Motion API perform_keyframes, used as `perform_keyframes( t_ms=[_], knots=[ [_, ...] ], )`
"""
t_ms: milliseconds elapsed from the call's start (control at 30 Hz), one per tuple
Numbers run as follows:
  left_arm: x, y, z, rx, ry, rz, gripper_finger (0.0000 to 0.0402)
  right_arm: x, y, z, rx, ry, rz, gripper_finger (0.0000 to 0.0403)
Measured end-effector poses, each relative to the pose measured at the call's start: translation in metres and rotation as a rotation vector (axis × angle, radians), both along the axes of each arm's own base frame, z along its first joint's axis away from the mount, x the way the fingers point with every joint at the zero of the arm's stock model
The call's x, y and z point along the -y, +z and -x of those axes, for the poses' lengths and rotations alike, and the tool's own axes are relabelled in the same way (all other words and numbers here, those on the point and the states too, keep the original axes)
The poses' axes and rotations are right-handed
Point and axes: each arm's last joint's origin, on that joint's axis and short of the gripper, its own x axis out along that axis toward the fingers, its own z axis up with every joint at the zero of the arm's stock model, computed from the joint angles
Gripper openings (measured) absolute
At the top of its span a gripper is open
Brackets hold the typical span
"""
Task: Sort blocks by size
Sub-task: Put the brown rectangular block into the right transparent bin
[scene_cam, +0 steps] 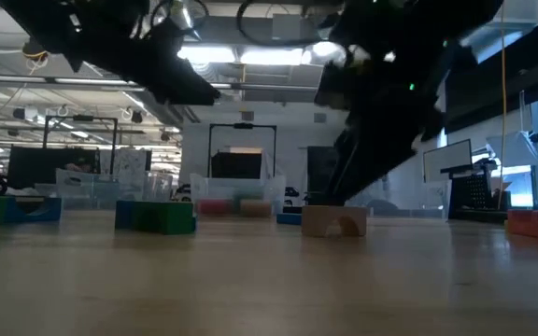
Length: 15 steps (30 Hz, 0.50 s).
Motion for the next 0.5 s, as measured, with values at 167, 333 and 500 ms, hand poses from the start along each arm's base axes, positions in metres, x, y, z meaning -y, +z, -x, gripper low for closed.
perform_keyframes(
  t_ms=[167,333,500],
  knots=[
    [0.006,0.000,0.002,-0.023,-0.028,-0.006,0.0217,0.000,-0.014,-0.003,-0.029,-0.006,0.014,0.0280],
    [0.010,0.000,0.001,-0.024,-0.044,-0.008,0.0217,-0.001,-0.023,-0.004,-0.062,-0.005,0.013,0.0253],
    [0.011,0.000,0.000,-0.040,-0.061,-0.046,0.0217,-0.001,-0.026,-0.005,-0.073,-0.007,0.017,0.0177]
  ],
)
